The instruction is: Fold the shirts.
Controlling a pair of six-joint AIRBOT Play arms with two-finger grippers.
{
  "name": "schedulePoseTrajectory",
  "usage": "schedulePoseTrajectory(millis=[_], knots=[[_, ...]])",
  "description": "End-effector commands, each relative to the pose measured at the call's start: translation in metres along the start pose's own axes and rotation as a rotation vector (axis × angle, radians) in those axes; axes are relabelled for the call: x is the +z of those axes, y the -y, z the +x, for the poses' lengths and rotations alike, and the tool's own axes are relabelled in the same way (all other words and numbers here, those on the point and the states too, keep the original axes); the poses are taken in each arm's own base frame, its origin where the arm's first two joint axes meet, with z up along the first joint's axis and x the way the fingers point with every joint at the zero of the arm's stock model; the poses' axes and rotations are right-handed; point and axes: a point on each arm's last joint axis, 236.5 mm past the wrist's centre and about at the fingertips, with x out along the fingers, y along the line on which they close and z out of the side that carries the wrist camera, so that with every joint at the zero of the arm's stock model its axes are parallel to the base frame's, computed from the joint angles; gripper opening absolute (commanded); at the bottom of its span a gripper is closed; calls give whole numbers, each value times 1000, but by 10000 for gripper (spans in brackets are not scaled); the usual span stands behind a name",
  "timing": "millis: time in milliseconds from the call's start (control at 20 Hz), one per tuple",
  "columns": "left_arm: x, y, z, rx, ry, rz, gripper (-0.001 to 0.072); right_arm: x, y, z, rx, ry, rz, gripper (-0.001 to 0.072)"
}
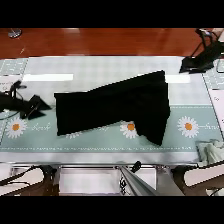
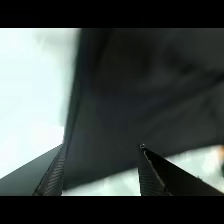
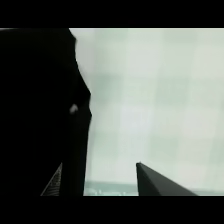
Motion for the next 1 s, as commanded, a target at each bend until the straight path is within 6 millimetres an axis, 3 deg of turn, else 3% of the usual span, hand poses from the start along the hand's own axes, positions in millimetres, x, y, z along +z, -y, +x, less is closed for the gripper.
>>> schedulePoseTrajectory(millis=[0, 150, 400, 600, 750, 800, 850, 900, 950], knots=[[-58, -25, 8, -44, -132, -117, 542, -41, 11, -3, 129, -128, 94, 544], [-78, -43, 28, -18, -125, -114, 542, -58, 23, 8, 161, -174, 148, 544], [-69, -48, 48, -29, -48, -121, 543, -57, 26, 17, 161, -155, 155, 544], [-53, -24, 70, -113, 47, -172, 542, -55, 26, 18, 164, -149, 151, 544], [-55, -12, 95, -82, 46, -131, 538, -57, 26, 17, 166, -155, 143, 545], [-56, -10, 101, -72, 38, -133, 423, -57, 26, 17, 164, -156, 142, 545], [-56, -9, 103, -71, 35, -132, 140, -57, 27, 17, 163, -157, 138, 545], [-55, -8, 103, -76, 37, -134, 22, -60, 31, 18, 146, -164, 130, 545], [-55, -7, 102, -80, 37, -131, 22, -65, 33, 21, 149, -180, 124, 561]])
